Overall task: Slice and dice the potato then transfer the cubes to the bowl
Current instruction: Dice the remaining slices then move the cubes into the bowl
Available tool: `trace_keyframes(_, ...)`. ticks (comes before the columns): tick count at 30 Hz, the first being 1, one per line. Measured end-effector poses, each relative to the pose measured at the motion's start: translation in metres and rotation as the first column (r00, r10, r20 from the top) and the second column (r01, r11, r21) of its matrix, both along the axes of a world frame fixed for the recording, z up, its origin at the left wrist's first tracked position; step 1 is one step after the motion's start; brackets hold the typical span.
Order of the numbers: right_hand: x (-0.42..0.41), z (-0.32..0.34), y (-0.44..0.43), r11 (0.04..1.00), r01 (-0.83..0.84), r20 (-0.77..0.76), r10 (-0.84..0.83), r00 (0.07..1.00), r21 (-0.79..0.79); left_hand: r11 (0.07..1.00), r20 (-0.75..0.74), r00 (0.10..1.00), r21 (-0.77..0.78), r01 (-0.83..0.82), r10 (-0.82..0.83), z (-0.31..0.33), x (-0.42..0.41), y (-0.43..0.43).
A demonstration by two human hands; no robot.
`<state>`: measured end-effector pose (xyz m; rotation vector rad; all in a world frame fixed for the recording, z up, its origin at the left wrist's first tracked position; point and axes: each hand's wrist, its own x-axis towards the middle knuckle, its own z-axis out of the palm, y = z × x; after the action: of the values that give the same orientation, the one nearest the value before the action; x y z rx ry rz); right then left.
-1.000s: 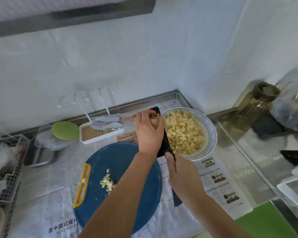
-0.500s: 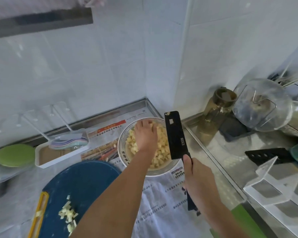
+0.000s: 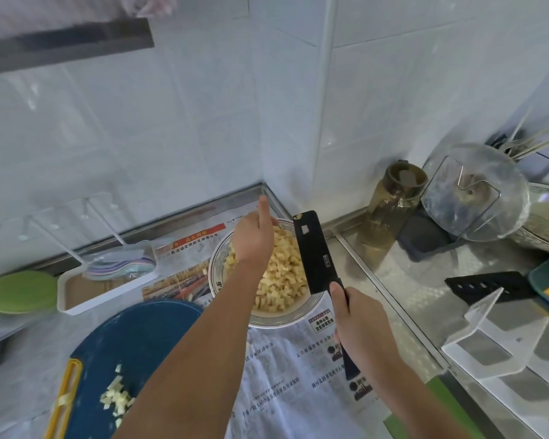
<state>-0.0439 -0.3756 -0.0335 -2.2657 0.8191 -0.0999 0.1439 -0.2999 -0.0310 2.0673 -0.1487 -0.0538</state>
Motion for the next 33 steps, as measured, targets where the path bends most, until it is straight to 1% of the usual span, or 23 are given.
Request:
trace_keyframes(2,-0.001,0.001,0.0,1.0,-0.001,0.0,0.001,1.0,-0.015,0.992,-0.005,0.993,0.038,0.121,-0.121,-0.003,0.0,0.002)
trace_keyframes(4,-0.002,0.0,0.001,1.0,-0.004,0.001,0.004,1.0,-0.026,0.959,0.014,0.971,0.163,0.231,-0.237,-0.01,0.003,0.007)
trace_keyframes(5,-0.003,0.0,0.002,1.0,-0.007,-0.003,0.007,1.0,-0.029,0.945,0.043,0.962,0.199,0.258,-0.271,-0.013,0.005,0.011)
trace_keyframes(7,-0.005,-0.001,0.004,0.999,-0.016,-0.011,0.015,1.0,-0.033,0.932,0.146,0.929,0.186,0.311,-0.339,-0.014,0.002,0.021)
trace_keyframes(8,-0.006,-0.002,0.006,0.999,-0.023,-0.015,0.022,1.0,-0.035,0.908,0.192,0.894,0.2,0.367,-0.404,-0.014,-0.002,0.025)
trace_keyframes(10,-0.007,-0.001,0.01,0.999,-0.033,-0.019,0.033,0.999,-0.03,0.805,0.237,0.784,0.34,0.486,-0.573,-0.014,-0.012,0.031)
trace_keyframes(11,-0.008,-0.001,0.011,0.999,-0.031,-0.017,0.031,0.999,-0.018,0.748,0.232,0.733,0.408,0.523,-0.639,-0.017,-0.016,0.033)
trace_keyframes(12,-0.009,-0.001,0.012,1.0,-0.023,-0.014,0.023,1.0,0.0,0.703,0.209,0.701,0.451,0.55,-0.682,-0.02,-0.019,0.034)
trace_keyframes(13,-0.01,0.0,0.014,1.0,-0.008,-0.014,0.009,1.0,0.02,0.676,0.17,0.695,0.476,0.563,-0.699,-0.024,-0.02,0.037)
trace_keyframes(14,-0.011,0.002,0.015,0.999,0.008,-0.008,-0.008,1.0,0.038,0.67,0.128,0.714,0.487,0.56,-0.689,-0.028,-0.021,0.04)
trace_keyframes(16,-0.014,0.005,0.016,0.997,0.037,0.005,-0.037,0.999,0.064,0.707,0.066,0.788,0.491,0.508,-0.612,-0.034,-0.021,0.046)
trace_keyframes(17,-0.015,0.007,0.018,0.996,0.046,0.013,-0.047,0.999,0.07,0.734,0.067,0.817,0.485,0.475,-0.573,-0.035,-0.023,0.05)
trace_keyframes(18,-0.016,0.008,0.019,0.997,0.048,0.018,-0.049,0.999,0.068,0.754,0.091,0.826,0.474,0.456,-0.557,-0.033,-0.025,0.051)
trace_keyframes(19,-0.017,0.009,0.02,0.998,0.044,0.017,-0.045,0.999,0.054,0.754,0.132,0.807,0.467,0.462,-0.576,-0.031,-0.028,0.05)
trace_keyframes(21,-0.018,0.009,0.024,0.999,0.03,0.001,-0.03,1.0,0.032,0.696,0.216,0.701,0.492,0.524,-0.68,-0.023,-0.036,0.046)
trace_keyframes(22,-0.019,0.008,0.027,0.999,0.03,-0.002,-0.03,1.0,0.03,0.654,0.236,0.642,0.517,0.553,-0.73,-0.02,-0.039,0.045)
trace_keyframes(23,-0.02,0.007,0.029,0.999,0.033,-0.001,-0.033,0.999,0.035,0.619,0.237,0.604,0.544,0.566,-0.761,-0.02,-0.04,0.045)
trace_keyframes(24,-0.022,0.007,0.031,0.998,0.041,0.004,-0.042,0.999,0.045,0.604,0.226,0.598,0.564,0.563,-0.769,-0.02,-0.041,0.046)
trace_keyframes(26,-0.026,0.007,0.034,0.997,0.051,0.019,-0.052,0.998,0.055,0.642,0.204,0.666,0.567,0.517,-0.717,-0.024,-0.038,0.054)
trace_keyframes(28,-0.03,0.01,0.036,0.998,0.037,0.042,-0.038,0.998,0.046,0.718,0.204,0.75,0.524,0.459,-0.629,-0.027,-0.037,0.068)
trace_keyframes(31,-0.037,0.018,0.047,0.998,-0.051,0.09,0.048,0.995,0.025,0.864,0.242,0.853,0.342,0.37,-0.462,-0.023,-0.042,0.096)
trace_keyframes(33,-0.041,0.022,0.059,0.993,-0.12,0.096,0.118,0.988,0.016,0.922,0.254,0.896,0.233,0.31,-0.365,-0.019,-0.045,0.119)
